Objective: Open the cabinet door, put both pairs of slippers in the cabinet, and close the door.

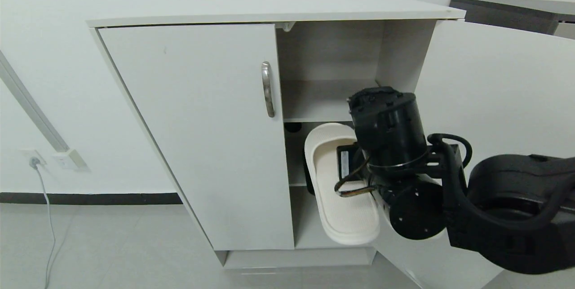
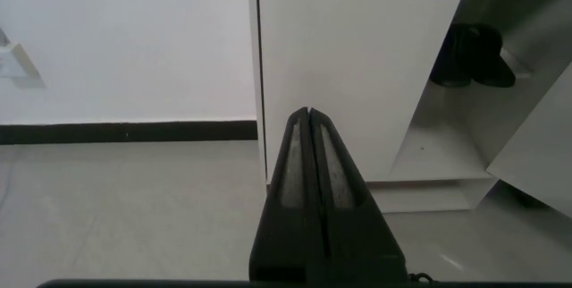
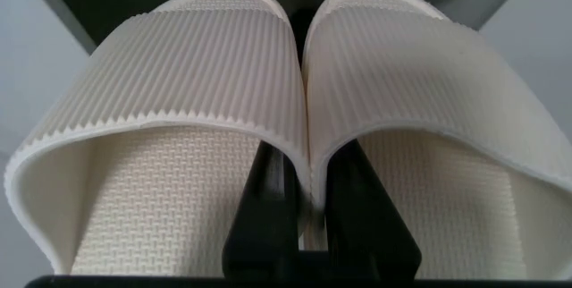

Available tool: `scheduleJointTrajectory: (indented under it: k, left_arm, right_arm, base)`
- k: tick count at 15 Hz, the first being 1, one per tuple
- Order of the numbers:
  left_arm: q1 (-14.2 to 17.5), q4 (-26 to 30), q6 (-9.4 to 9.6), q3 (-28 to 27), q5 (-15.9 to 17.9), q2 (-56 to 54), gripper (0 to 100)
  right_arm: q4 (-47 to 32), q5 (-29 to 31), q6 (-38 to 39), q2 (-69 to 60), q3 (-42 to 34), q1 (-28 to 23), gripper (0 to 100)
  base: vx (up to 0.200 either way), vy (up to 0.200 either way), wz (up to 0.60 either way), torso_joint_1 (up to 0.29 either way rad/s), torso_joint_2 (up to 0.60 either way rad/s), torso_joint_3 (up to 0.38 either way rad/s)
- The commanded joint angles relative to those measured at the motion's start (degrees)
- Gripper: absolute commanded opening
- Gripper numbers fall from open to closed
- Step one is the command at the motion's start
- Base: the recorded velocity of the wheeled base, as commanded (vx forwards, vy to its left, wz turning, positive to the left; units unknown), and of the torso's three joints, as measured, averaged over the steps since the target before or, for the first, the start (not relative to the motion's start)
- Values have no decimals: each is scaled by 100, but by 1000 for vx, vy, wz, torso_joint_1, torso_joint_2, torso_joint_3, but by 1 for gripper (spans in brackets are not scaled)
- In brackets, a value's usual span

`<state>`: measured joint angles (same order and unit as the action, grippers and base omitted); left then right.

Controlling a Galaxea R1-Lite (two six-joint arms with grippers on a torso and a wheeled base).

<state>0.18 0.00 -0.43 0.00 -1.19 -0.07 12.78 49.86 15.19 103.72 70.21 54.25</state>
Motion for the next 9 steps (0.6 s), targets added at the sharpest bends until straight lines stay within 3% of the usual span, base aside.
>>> scheduleJointTrajectory:
  k: [1, 9]
  left_arm:
    - [-1, 0, -1, 0, -4, 7, 0]
    - [-1, 0, -1, 0, -12, 7, 0]
  right_arm:
    - [-109, 103, -60, 210, 520, -11, 0]
    - [-73, 103, -60, 342, 591, -99, 0]
  base:
    - [0, 0, 0, 0, 0, 0]
    - [0, 0, 0, 0, 0, 0]
